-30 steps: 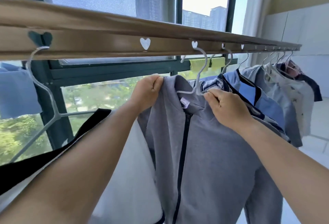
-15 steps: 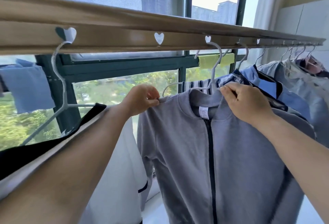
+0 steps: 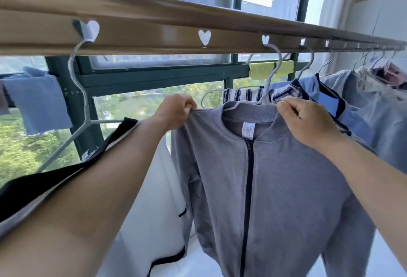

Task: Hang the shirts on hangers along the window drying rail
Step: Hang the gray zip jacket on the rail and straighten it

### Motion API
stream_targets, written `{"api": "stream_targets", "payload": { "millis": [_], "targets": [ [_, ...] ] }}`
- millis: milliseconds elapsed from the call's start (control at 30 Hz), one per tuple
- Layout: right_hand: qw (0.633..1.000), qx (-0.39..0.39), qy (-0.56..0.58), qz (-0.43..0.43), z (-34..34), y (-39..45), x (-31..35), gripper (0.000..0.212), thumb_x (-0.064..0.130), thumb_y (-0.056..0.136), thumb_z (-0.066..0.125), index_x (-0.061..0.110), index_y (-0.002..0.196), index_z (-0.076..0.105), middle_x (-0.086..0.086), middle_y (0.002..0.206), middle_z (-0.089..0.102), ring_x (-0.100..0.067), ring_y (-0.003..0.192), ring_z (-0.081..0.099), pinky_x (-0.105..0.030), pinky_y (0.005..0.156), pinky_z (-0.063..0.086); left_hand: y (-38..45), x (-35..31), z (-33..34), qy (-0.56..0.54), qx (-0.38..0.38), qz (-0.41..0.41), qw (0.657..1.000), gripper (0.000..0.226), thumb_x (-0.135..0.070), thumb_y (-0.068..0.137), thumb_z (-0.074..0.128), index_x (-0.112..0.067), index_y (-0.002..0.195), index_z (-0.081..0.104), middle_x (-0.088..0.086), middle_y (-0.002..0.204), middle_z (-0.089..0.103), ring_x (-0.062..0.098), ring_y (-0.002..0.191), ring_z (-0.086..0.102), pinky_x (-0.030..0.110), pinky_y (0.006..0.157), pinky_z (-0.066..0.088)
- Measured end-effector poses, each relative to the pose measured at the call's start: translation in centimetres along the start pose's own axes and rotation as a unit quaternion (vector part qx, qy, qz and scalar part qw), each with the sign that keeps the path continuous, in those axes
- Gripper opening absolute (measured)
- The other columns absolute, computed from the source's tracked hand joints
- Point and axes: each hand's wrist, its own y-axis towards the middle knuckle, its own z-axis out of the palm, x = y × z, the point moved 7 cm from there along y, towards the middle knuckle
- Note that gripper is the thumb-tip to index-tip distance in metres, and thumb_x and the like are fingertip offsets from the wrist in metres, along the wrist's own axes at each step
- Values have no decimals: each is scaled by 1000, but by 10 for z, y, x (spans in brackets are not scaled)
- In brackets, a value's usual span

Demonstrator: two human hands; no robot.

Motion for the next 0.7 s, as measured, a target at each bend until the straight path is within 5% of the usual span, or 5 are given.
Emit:
{"api": "stream_targets", "payload": {
  "millis": [167, 333, 500, 600, 700],
  "targets": [
    [985, 63, 117, 108, 6, 0, -10, 45, 29, 97, 37, 0, 63, 43, -7, 59, 39, -20, 59, 38, -33, 62, 28, -13, -51, 15, -85, 68, 94, 990, 20, -18, 94, 49, -11, 100, 67, 6, 88, 69, 25, 81, 62, 31, 75, 48],
    [975, 134, 76, 161, 0, -7, -15, 39, 26, 91, 44, 14, 56, 31, -1, 53, 29, -16, 53, 28, -32, 58, 22, -12, -58, 14, -117, 56, 95, 987, 26, -21, 94, 52, -14, 70, 61, -5, 59, 49, 8, 56, 40, 24, 56, 31],
    [962, 151, 137, 183, -4, -22, -21, 36, 29, 87, 59, -3, 71, 62, -8, 65, 46, -16, 59, 41, -27, 55, 32, -10, -45, 10, -164, 16, 58, 985, 17, -20, 90, 59, -10, 86, 72, 3, 71, 60, 12, 65, 47, 27, 64, 37],
    [960, 113, 179, 182, -6, -26, -17, 15, 24, 84, 65, 13, 80, 74, 2, 69, 62, -6, 63, 53, -18, 59, 41, -11, -40, 6, -169, -5, 43, 985, 15, -22, 89, 60, -14, 88, 73, 1, 72, 61, 10, 67, 48, 24, 61, 38],
    [953, 27, 226, 199, -12, -27, -19, 13, 17, 85, 63, 9, 77, 68, 15, 42, 49, 1, 36, 42, -7, 39, 30, -14, -40, 3, -160, -13, 34, 986, 17, -22, 89, 60, -12, 90, 73, 4, 74, 61, 13, 67, 47, 25, 59, 37]
  ]
}}
